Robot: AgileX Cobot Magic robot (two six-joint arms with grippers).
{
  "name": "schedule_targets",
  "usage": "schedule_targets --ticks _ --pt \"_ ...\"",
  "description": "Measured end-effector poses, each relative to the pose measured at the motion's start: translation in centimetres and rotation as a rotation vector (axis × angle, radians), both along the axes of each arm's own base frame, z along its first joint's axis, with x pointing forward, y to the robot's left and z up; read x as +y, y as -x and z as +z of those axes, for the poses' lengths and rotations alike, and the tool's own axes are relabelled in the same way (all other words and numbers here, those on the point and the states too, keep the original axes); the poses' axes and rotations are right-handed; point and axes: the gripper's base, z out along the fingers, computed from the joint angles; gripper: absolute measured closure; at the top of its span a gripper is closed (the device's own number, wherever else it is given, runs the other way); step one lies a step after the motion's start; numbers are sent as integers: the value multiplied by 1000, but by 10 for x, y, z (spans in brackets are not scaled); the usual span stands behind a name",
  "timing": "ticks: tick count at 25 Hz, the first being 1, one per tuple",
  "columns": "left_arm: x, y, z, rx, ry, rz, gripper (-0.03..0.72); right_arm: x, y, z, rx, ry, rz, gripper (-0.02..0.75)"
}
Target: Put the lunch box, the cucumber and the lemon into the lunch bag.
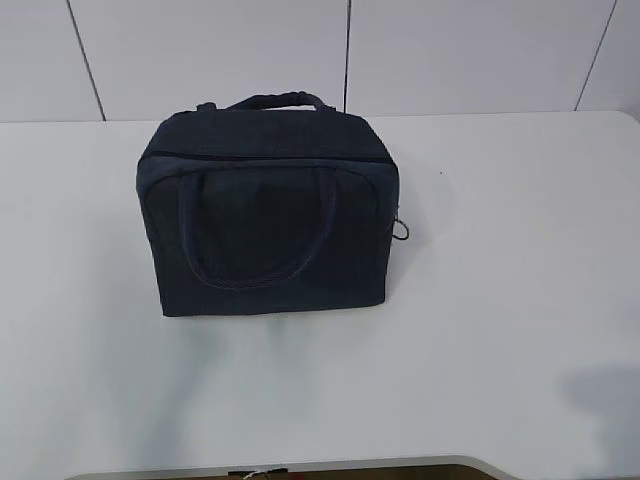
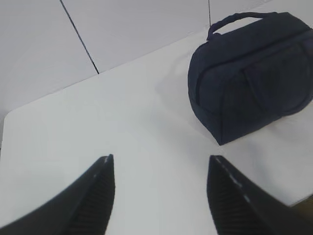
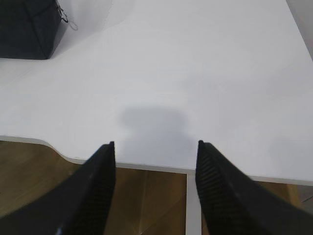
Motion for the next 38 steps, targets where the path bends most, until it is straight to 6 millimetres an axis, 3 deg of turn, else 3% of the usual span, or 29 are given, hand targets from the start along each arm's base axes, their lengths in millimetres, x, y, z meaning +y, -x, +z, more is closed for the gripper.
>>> schedule_targets --ticks 4,10,14,24,38 --pt "7 21 -22 0 73 30 257 0 0 0 0 0 0 310" --pt "12 37 -65 42 93 57 257 0 0 0 0 0 0 310" --pt "15 48 -80 10 109 106 257 0 0 0 0 0 0 310" --pt "6 39 -111 120 138 194 257 0 0 -1 4 1 0 310" --pt "4 37 -115 127 153 349 257 0 0 -1 4 1 0 310"
